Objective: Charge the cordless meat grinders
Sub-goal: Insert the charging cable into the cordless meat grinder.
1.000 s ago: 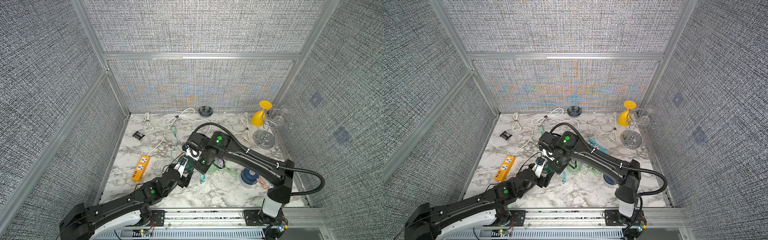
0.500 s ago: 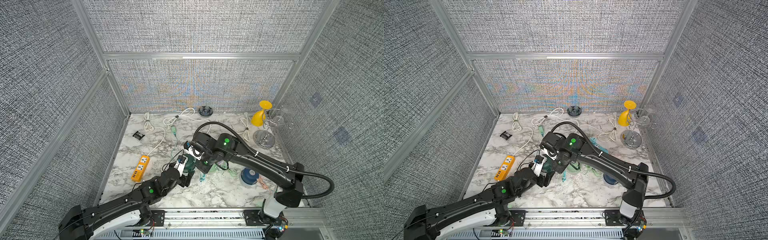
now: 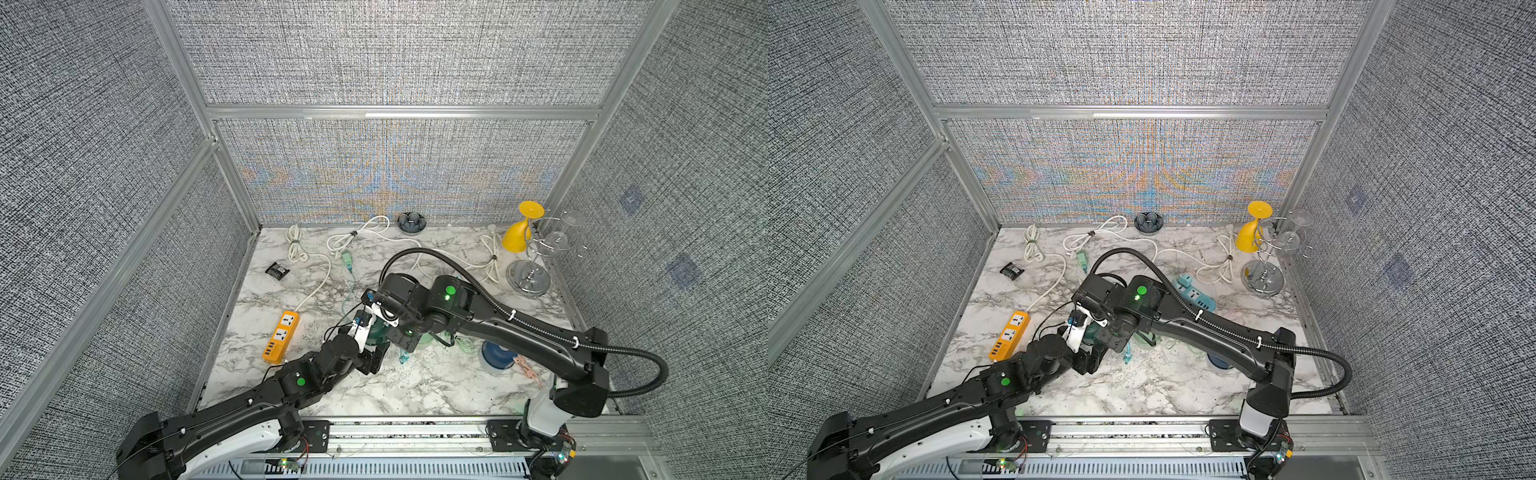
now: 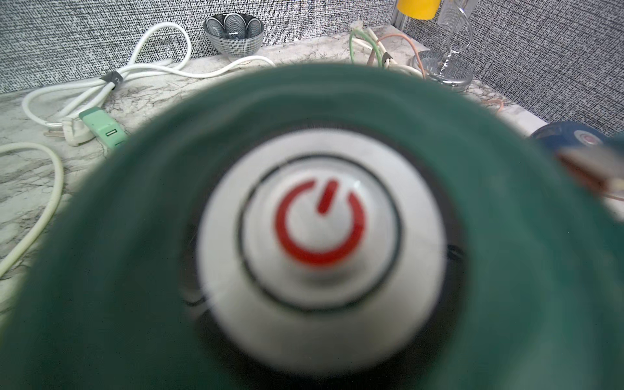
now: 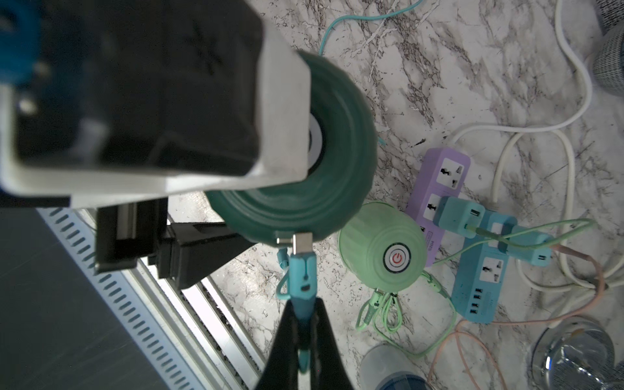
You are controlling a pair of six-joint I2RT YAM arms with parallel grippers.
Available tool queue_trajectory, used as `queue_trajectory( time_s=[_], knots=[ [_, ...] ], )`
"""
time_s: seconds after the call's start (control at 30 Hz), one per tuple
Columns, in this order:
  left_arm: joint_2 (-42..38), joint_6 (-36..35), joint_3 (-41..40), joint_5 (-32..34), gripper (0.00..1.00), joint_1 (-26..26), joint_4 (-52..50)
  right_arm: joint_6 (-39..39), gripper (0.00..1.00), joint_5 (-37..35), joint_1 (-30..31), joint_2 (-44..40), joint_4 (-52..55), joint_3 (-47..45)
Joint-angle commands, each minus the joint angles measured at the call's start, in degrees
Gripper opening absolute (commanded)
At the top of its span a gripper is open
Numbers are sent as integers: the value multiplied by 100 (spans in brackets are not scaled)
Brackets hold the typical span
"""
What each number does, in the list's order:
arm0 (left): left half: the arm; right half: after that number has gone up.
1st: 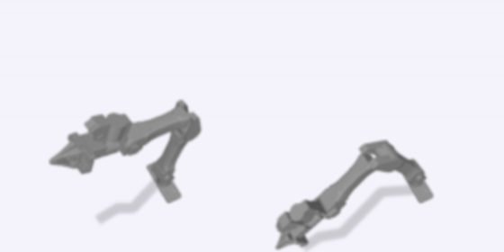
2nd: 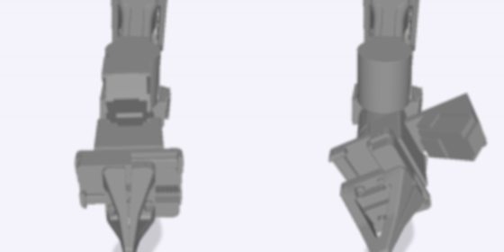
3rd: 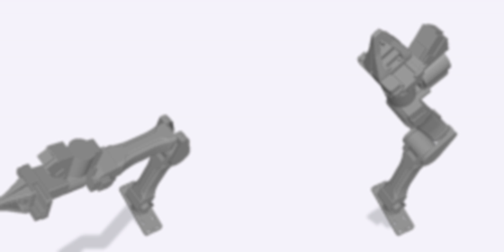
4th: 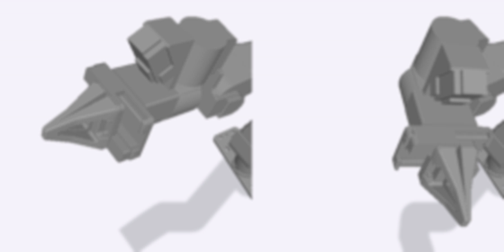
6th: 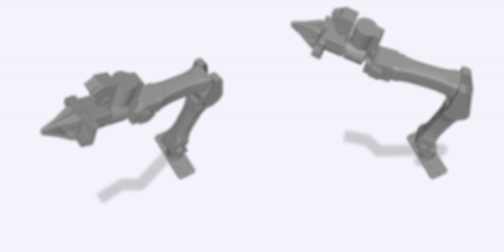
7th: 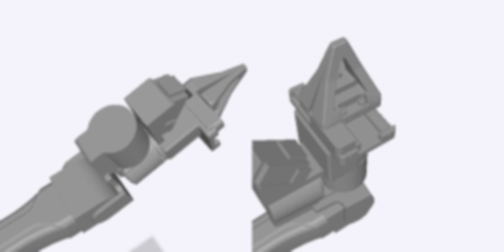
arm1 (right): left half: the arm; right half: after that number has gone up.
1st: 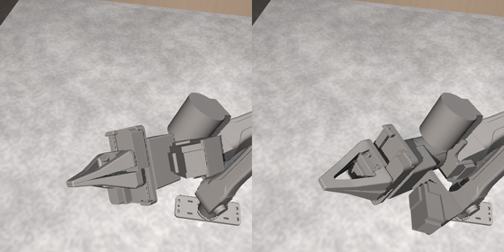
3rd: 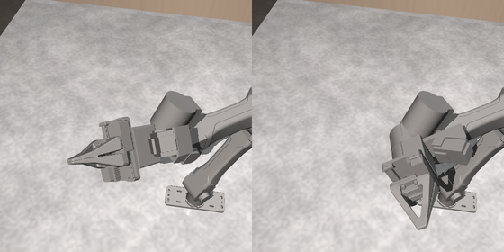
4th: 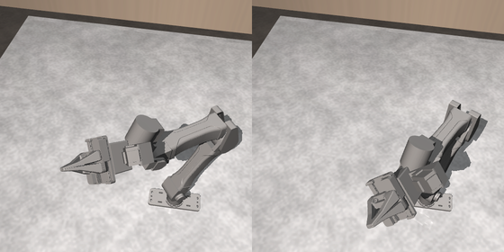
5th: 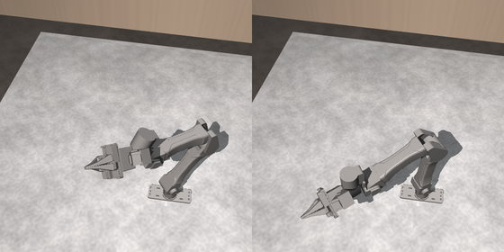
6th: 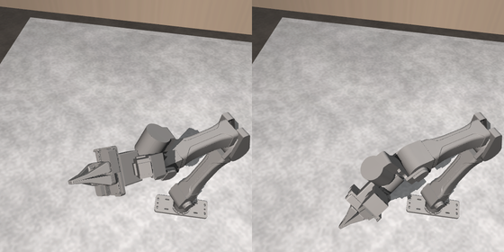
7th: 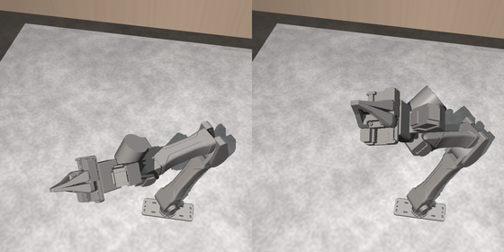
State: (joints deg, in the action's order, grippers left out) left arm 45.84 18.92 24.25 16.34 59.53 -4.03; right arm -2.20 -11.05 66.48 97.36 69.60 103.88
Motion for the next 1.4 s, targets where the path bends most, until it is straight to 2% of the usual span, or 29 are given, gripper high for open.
queue_trajectory(
  time_s=[0.0, 0.33, 0.9, 1.37],
  knots=[
    [-58, 24, 27, 10, 57, 0, 210, 192, 0, -447, 123, -15, -82, -68],
    [-198, 20, -17, 54, 57, 5, 177, 220, 0, -814, 269, -113, -238, -234],
    [-243, 26, -42, 82, 57, -3, 166, 343, 0, -1025, 401, -346, -518, -534],
    [-199, 42, -34, 106, 57, -9, 109, 369, 0, -748, 409, -366, -661, -578]
  ],
)
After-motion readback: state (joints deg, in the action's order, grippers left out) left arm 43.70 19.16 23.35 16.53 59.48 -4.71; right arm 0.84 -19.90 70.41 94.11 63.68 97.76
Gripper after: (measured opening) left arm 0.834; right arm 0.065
